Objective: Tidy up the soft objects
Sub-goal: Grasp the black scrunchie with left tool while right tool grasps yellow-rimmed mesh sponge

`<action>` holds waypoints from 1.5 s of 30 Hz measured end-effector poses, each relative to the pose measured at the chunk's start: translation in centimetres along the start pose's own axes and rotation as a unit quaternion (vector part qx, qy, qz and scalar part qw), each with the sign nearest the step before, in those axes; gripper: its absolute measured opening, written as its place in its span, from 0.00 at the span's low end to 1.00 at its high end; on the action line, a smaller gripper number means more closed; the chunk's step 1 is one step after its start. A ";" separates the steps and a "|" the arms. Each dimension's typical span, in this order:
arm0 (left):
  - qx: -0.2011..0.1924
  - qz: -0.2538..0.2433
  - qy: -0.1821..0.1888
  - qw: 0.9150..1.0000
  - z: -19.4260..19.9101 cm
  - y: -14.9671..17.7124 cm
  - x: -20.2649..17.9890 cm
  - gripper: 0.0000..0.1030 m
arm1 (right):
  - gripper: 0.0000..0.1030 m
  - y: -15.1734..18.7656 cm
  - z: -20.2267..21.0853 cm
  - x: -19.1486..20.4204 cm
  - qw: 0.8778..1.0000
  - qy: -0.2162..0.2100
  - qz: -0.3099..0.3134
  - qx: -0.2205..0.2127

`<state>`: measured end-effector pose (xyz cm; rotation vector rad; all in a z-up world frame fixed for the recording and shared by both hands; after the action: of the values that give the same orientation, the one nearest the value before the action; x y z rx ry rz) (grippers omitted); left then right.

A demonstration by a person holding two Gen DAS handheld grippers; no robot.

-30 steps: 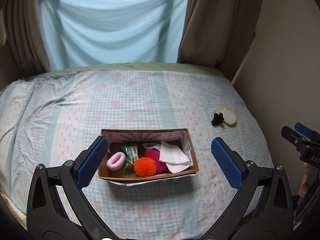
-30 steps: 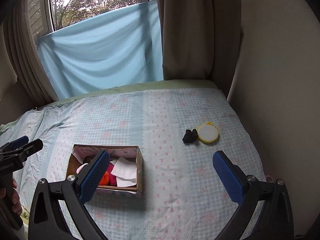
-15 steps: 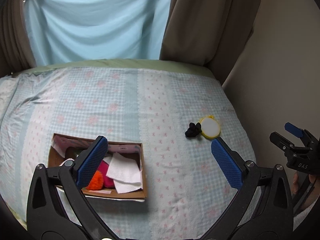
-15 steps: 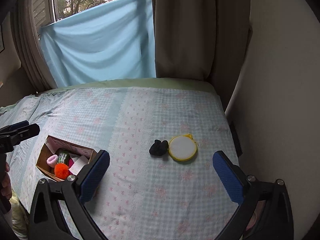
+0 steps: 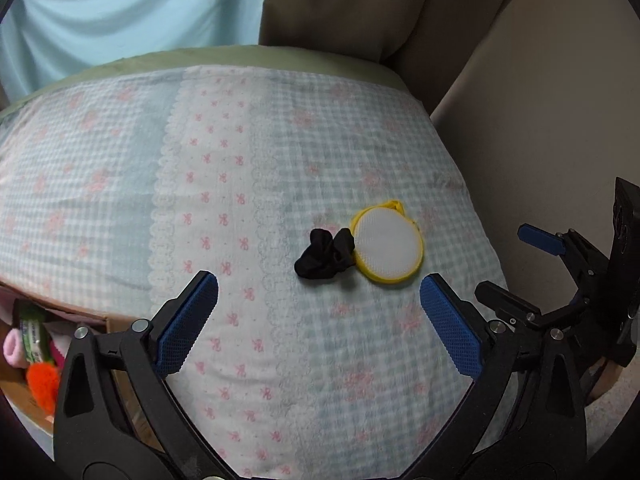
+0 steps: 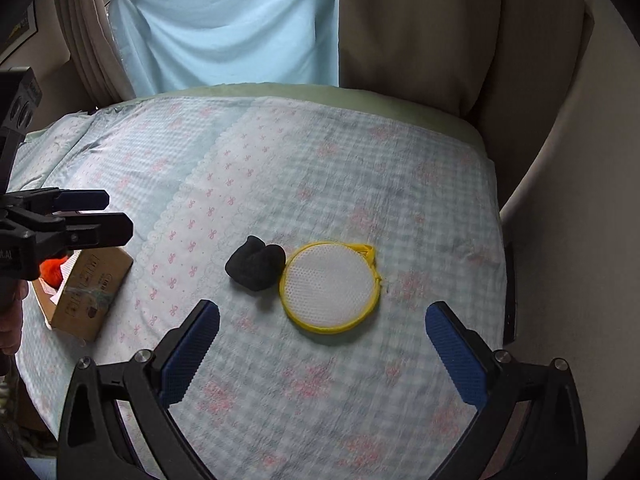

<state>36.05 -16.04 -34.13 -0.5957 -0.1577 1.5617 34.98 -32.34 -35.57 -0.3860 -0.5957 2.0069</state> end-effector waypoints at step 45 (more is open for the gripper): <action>0.057 -0.008 -0.017 0.998 -15.1 -0.5 1.5 0.21 | 0.35 -1.1 -12.9 -1.8 0.999 -0.012 0.032 0.026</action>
<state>43.47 -18.36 -47.12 -0.4777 -0.0993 1.5559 43.07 -30.25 -45.63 -0.3545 -0.5520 2.0865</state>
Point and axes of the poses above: each gripper's, at about its wrist camera, not at the fingertips, and z roughly against the way its jaws point, x to its left, y to its underside, the point moved 6 cm from there along -z, roughly the way its jaws point, and after that the axes turned 3 degrees about z, right-handed, at the moved point
